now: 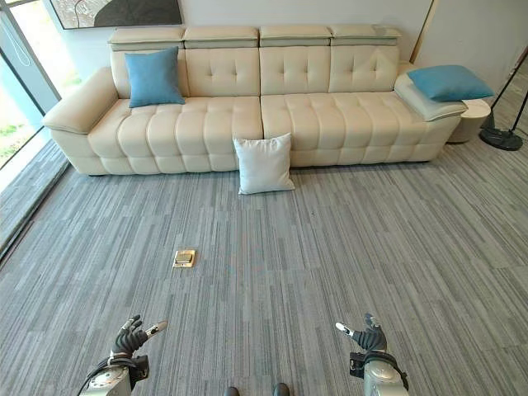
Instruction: Pick up all the scattered cushions and arrange them neatly on the sofa.
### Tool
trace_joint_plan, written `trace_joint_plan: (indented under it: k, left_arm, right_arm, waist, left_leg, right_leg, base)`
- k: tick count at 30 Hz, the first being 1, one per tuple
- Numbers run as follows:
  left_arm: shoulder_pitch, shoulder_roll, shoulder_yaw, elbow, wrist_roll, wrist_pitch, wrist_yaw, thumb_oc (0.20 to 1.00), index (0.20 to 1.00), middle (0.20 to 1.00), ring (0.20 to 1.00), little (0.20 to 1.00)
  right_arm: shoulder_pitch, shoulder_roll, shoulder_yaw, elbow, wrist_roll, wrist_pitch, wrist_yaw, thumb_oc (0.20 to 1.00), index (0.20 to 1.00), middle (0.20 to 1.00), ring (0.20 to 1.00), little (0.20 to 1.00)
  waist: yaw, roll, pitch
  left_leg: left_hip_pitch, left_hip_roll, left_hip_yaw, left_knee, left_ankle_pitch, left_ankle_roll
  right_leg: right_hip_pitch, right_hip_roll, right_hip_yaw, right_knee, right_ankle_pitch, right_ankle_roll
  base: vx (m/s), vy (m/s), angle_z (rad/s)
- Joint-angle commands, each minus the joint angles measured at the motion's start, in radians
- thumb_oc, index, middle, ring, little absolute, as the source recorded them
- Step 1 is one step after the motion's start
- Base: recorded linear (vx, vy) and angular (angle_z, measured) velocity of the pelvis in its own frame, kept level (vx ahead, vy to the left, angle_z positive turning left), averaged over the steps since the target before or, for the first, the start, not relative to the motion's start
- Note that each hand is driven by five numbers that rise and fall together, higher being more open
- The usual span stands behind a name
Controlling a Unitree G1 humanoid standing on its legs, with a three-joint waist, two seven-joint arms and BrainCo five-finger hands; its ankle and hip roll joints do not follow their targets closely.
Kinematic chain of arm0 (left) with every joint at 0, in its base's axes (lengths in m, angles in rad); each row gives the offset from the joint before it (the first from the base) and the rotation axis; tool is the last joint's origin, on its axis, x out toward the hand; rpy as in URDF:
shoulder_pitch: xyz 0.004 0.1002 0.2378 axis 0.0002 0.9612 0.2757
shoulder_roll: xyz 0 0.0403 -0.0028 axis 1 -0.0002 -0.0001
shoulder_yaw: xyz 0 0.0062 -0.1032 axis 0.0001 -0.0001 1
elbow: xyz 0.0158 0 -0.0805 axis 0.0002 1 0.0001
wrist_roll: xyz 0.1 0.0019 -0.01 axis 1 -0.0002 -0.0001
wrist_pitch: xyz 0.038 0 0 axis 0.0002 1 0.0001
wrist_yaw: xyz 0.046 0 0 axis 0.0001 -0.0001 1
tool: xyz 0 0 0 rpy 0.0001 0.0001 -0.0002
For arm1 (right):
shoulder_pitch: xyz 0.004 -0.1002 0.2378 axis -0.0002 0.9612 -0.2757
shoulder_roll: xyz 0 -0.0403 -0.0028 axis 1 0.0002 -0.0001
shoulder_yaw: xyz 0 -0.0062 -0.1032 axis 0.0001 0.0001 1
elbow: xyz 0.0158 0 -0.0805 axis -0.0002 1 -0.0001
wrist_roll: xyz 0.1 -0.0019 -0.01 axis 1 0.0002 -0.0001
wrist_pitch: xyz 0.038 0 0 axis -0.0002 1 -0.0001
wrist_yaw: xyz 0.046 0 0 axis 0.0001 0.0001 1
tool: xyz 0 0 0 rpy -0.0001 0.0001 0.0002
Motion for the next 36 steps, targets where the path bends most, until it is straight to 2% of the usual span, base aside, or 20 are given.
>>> trace_joint_plan:
  k: [1, 15, 36]
  left_arm:
    - [-0.032, 0.010, 0.005, -0.021, -0.021, -0.023, 0.017, 1.000, 1.000, 1.000, 1.000, 1.000]
    - [-0.041, 0.006, -0.030, -0.014, -0.001, -0.012, 0.001, 1.000, 1.000, 1.000, 1.000, 1.000]
    - [-0.037, 0.017, -0.044, -0.044, -0.004, -0.001, 0.001, 1.000, 1.000, 1.000, 1.000, 1.000]
  right_arm:
    - [-0.039, -0.014, -0.022, -0.026, -0.027, -0.012, -0.028, 1.000, 1.000, 1.000, 1.000, 1.000]
    - [-0.021, -0.002, -0.037, -0.018, -0.012, -0.015, -0.032, 1.000, 1.000, 1.000, 1.000, 1.000]
    - [-0.003, 0.008, -0.050, 0.005, 0.014, -0.008, -0.050, 1.000, 1.000, 1.000, 1.000, 1.000]
  waist:
    - [0.015, -0.009, -0.005]
    - [0.013, -0.024, -0.006]
    - [-0.003, -0.019, 0.001]
  left_leg:
    - [0.011, 0.008, 0.013, 0.001, -0.075, -0.042]
    - [0.033, 0.010, 0.015, 0.001, -0.089, -0.048]
    - [0.047, 0.015, 0.036, 0.001, -0.106, -0.043]
  right_leg:
    - [0.034, -0.033, -0.018, 0.001, -0.149, 0.061]
    - [0.068, -0.034, -0.057, 0.001, -0.170, 0.061]
    - [0.065, -0.032, -0.026, 0.001, -0.176, 0.067]
  base:
    - [0.00, 0.000, 0.00]
    - [0.02, 0.002, 0.07]
    - [0.03, 0.002, -0.01]
